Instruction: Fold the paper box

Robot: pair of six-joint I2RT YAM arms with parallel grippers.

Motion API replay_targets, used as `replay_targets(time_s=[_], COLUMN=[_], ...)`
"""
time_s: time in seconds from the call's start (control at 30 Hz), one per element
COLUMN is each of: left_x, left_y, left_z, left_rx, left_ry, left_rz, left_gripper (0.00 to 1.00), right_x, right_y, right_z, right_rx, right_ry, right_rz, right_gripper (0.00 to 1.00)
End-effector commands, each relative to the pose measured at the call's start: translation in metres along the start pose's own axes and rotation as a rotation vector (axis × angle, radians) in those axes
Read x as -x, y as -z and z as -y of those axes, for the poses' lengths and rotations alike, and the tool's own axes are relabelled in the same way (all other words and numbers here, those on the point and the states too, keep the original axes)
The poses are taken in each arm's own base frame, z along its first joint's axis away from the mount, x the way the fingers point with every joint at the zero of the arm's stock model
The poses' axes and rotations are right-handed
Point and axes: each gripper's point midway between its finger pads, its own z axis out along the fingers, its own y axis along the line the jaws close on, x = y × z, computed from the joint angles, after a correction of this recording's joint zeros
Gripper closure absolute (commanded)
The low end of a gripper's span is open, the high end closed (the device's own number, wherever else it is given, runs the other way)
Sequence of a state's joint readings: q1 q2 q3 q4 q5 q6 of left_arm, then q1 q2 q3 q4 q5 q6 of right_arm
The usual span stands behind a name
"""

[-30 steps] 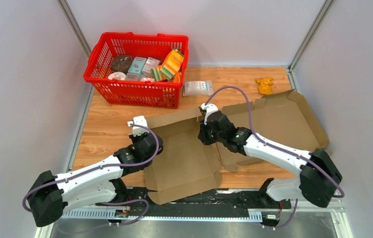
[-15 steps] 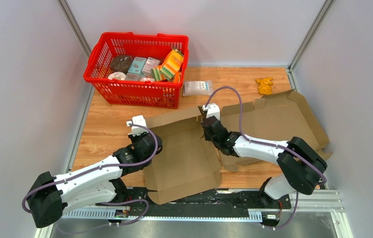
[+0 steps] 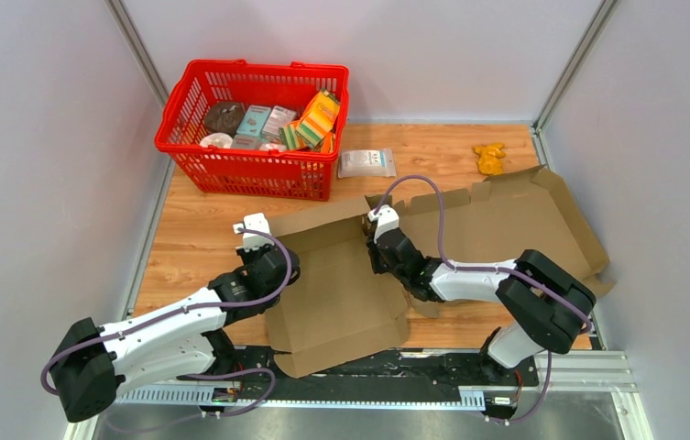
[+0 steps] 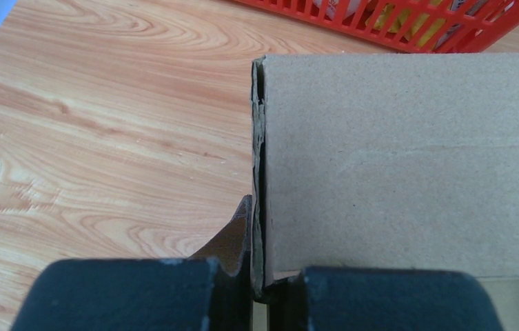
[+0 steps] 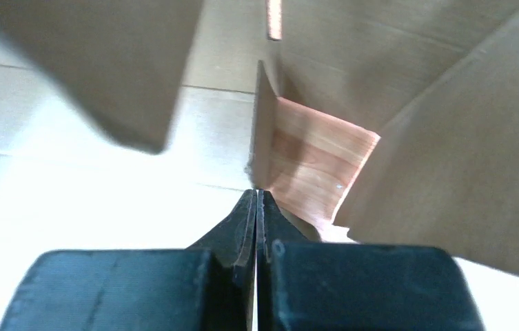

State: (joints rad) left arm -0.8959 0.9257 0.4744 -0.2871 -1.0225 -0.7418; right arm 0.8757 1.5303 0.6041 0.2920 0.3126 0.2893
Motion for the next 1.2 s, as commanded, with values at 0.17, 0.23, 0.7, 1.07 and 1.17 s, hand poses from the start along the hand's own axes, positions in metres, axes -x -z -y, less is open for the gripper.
replay_targets(time_s=[0.17,0.23,0.7,1.07,1.17], left_x=[0.015,0.015,0.013,0.014,0.014], left_y=[0.002,0.001,0.001,0.001,0.001], left_z=[0.005,0.005,0.003,0.005,0.005], left_rx=[-0.012,-0.013,-0.012,-0.009,-0.008], left_ry=[0.079,0.082,0.091,0.085,0.082], left_rz=[0.026,0.028,0.025,0.021,0.020], left_gripper=[1.00,1.00,1.00,1.00,1.00], right_x=[0.040,0.036,-0.043,-0.026,-0.004], right_y=[0.011,0.019,0.034,0.031,0.042], right_z=[-0.030,-0.028,0.041,0.034,0.029], right_rx=[0.152,0.141,-0.151,-0.004,0.041], right_ry=[-0.067,-0.108,-0.244,-0.255,-0.241], right_rz=[0.060,0.031,-0.100,-0.078,0.001], right_gripper=[0.85,0.84,0.90,0.74,0.60])
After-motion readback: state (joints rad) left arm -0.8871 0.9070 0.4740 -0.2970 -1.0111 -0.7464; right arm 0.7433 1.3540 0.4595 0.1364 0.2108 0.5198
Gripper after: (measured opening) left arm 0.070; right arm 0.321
